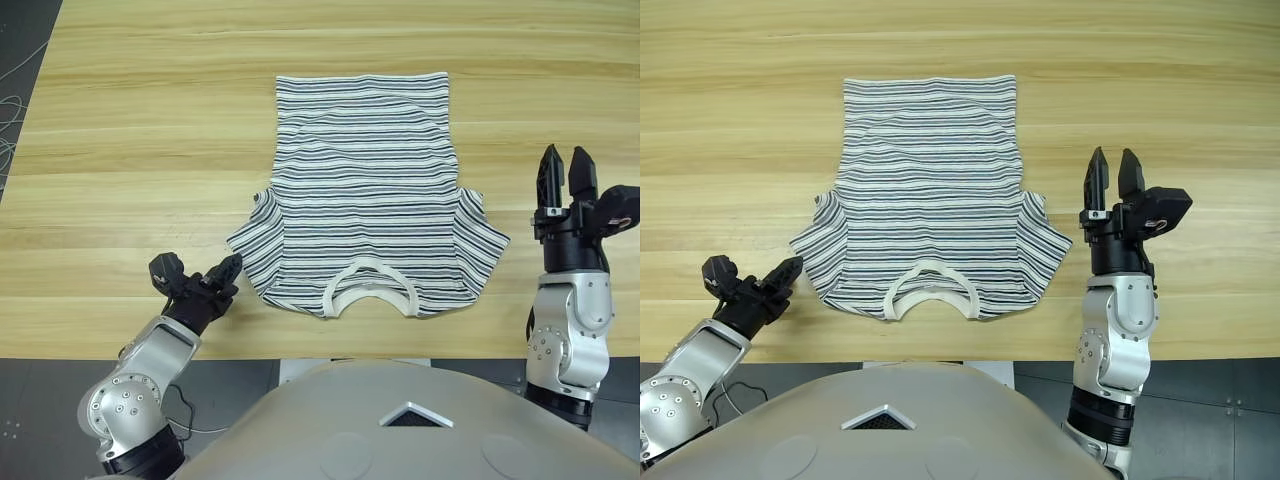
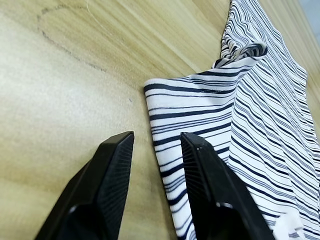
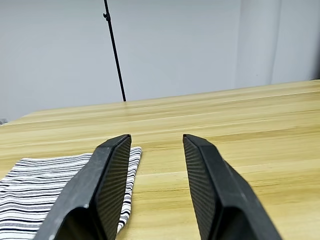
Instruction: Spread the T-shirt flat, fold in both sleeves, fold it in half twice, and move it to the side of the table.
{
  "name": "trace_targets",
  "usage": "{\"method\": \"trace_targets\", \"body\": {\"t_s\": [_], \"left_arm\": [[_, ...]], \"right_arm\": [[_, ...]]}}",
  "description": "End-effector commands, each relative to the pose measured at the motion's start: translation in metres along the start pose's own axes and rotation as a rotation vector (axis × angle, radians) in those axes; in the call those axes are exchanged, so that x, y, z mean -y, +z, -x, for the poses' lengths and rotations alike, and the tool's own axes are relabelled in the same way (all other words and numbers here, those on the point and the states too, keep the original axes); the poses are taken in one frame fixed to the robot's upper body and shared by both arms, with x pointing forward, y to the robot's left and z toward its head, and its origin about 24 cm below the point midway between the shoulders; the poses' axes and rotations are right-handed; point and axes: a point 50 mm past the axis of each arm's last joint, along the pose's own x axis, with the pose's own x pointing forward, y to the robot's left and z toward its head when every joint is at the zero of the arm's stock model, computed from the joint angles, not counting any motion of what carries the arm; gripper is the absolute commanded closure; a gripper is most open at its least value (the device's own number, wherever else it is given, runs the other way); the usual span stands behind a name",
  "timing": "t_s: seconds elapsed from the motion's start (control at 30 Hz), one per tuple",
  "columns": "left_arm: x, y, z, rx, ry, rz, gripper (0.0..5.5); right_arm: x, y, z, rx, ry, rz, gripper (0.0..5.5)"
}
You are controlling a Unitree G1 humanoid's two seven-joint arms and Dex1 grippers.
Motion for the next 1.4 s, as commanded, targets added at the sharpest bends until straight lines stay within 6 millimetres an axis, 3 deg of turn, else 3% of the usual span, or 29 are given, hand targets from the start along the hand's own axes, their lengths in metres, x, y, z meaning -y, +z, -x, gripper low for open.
{"method": "trace_targets", "body": {"t_s": [0.03,0.33,0.7,0.9,1.1,1.2,1.4], "left_arm": [[-0.010,-0.014,-0.015,-0.065,0.089,0.029,3.75],[-0.008,-0.025,-0.020,-0.078,0.072,0.057,3.75],[-0.009,-0.025,-0.023,-0.058,0.080,0.005,5.38],[-0.009,-0.025,-0.025,-0.040,0.084,-0.004,5.38],[-0.012,-0.006,-0.027,0.033,0.107,-0.051,5.38],[-0.004,0.008,-0.027,0.081,0.075,-0.086,5.38],[0.000,0.016,-0.027,0.105,0.064,-0.117,5.38]], "right_arm": [[-0.003,0.001,0.000,-0.004,0.008,0.001,3.59],[-0.002,-0.001,0.002,-0.016,0.015,0.010,3.59],[-0.004,-0.003,0.004,-0.021,0.018,-0.008,3.55],[-0.004,-0.003,0.004,-0.020,0.018,-0.016,3.55],[-0.004,-0.004,0.003,-0.021,0.016,-0.019,3.55],[-0.004,-0.005,0.002,-0.024,0.020,-0.011,3.55],[-0.004,-0.005,0.002,-0.023,0.016,-0.010,3.55]]}}
